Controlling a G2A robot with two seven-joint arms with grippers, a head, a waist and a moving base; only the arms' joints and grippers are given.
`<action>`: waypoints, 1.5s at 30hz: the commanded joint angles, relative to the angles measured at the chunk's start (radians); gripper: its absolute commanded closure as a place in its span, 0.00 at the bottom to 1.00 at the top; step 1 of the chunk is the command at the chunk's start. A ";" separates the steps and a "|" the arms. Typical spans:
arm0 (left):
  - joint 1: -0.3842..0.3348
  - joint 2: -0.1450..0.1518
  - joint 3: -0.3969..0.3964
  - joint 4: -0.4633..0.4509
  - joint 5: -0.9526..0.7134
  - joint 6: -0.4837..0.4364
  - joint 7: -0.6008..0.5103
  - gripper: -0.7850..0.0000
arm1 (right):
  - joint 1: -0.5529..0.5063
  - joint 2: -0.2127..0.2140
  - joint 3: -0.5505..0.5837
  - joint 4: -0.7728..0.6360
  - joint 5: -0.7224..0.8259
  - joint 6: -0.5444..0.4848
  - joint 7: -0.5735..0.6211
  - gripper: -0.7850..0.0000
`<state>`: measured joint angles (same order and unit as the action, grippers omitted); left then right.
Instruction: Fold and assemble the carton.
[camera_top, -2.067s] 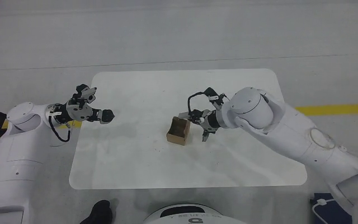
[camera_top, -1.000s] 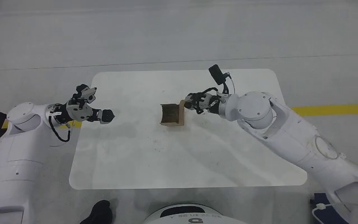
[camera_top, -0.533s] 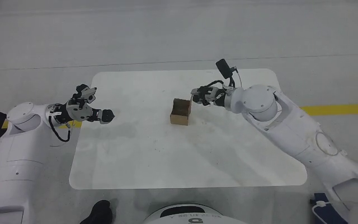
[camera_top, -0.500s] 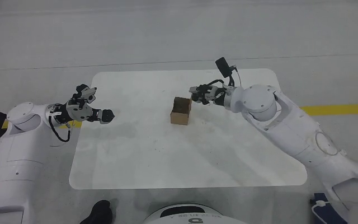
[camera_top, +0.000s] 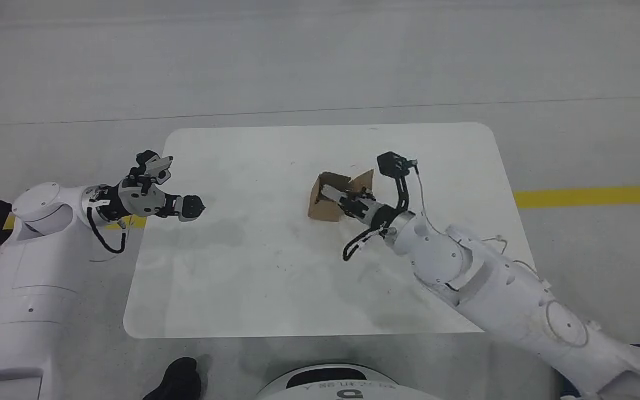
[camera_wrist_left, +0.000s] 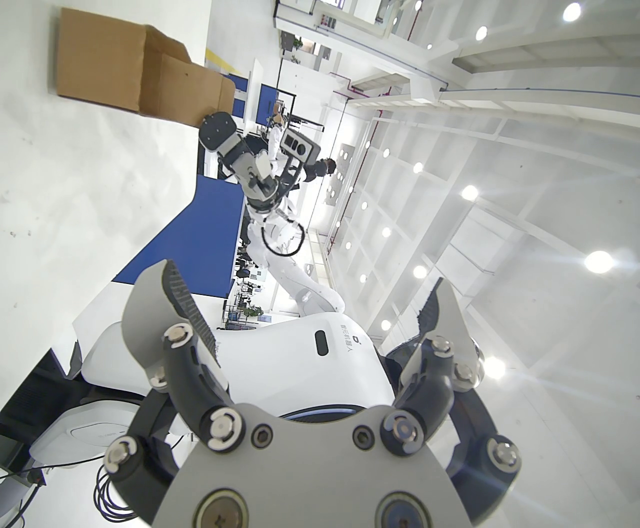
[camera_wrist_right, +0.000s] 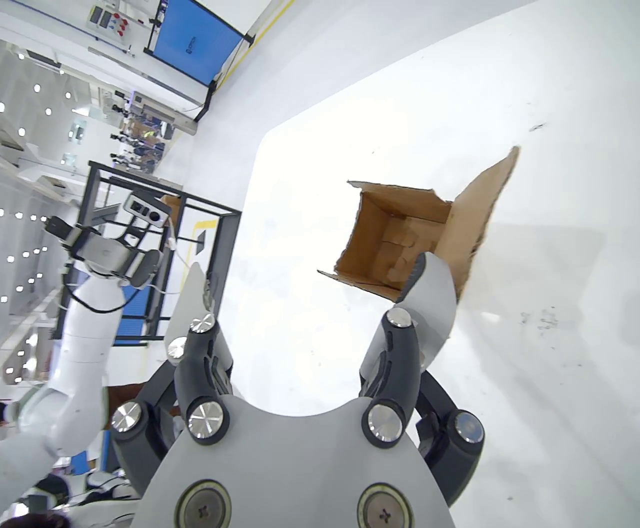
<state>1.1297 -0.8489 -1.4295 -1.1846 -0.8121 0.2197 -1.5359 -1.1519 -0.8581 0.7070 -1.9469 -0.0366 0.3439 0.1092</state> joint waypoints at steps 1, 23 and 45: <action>0.000 0.000 0.000 0.000 0.000 0.000 0.000 0.00 | -0.026 -0.001 0.003 -0.031 -0.036 -0.051 -0.018 0.00; 0.000 0.000 0.000 0.000 0.000 0.000 0.000 0.00 | -0.132 -0.011 0.094 -0.049 -0.150 0.083 0.079 0.05; 0.000 0.000 0.000 0.000 0.000 0.000 0.000 0.00 | 0.080 -0.148 0.021 0.284 -0.029 -0.098 0.081 1.00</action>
<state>1.1297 -0.8489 -1.4295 -1.1846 -0.8121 0.2197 -1.5359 -1.0717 -1.0030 0.7202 -1.6659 -0.1003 0.2650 0.1766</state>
